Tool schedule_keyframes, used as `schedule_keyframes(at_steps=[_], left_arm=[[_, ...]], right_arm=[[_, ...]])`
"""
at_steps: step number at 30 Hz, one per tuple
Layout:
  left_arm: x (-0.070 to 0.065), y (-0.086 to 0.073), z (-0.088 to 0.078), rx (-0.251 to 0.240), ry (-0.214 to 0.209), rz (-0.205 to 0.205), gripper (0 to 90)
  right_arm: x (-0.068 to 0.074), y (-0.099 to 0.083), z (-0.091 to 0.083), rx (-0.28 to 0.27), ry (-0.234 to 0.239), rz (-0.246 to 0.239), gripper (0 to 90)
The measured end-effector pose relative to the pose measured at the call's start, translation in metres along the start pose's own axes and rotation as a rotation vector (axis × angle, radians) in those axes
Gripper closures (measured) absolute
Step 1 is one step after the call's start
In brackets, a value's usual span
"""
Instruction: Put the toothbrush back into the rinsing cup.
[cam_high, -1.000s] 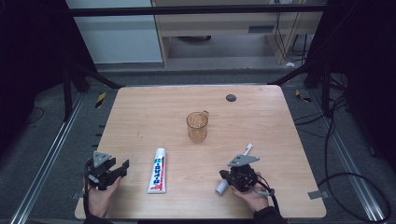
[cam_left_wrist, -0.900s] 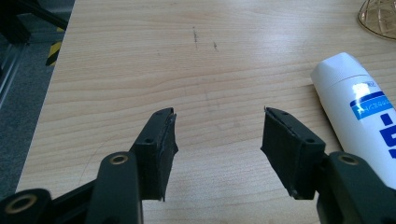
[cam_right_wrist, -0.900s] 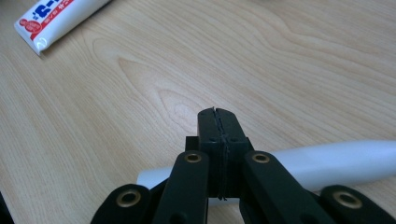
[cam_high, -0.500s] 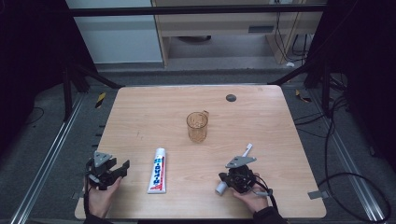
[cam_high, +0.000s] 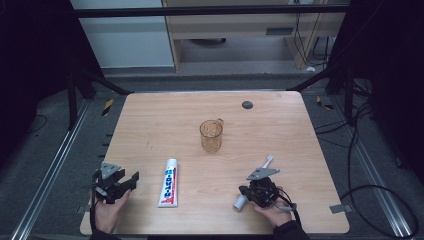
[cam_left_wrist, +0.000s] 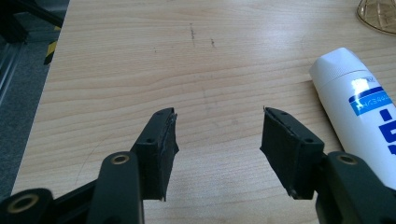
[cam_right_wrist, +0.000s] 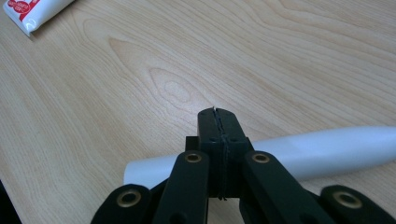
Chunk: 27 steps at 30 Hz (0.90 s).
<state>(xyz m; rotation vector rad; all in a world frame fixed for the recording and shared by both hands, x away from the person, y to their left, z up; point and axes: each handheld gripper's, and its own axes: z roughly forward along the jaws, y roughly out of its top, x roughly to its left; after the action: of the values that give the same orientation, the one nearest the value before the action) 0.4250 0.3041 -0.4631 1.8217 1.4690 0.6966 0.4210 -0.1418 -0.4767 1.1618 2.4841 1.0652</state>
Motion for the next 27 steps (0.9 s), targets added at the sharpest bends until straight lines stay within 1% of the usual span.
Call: schedule_keyframes(at_steps=[8,13,27], left_arm=[[-0.0010,-0.0002,-0.0005,0.002,0.000,0.003,44.1],[-0.0008,-0.0004,0.0003,0.004,0.001,0.001,44.1],[-0.0005,-0.0005,0.0004,0.006,0.002,0.001,44.1]], right_arm=[[-0.0009,-0.0026,-0.0039,0.009,-0.007,0.001,90.0],[-0.0044,-0.0045,-0.0066,0.009,-0.010,0.005,90.0],[-0.0073,-0.0065,-0.0070,0.022,-0.018,0.005,90.0]])
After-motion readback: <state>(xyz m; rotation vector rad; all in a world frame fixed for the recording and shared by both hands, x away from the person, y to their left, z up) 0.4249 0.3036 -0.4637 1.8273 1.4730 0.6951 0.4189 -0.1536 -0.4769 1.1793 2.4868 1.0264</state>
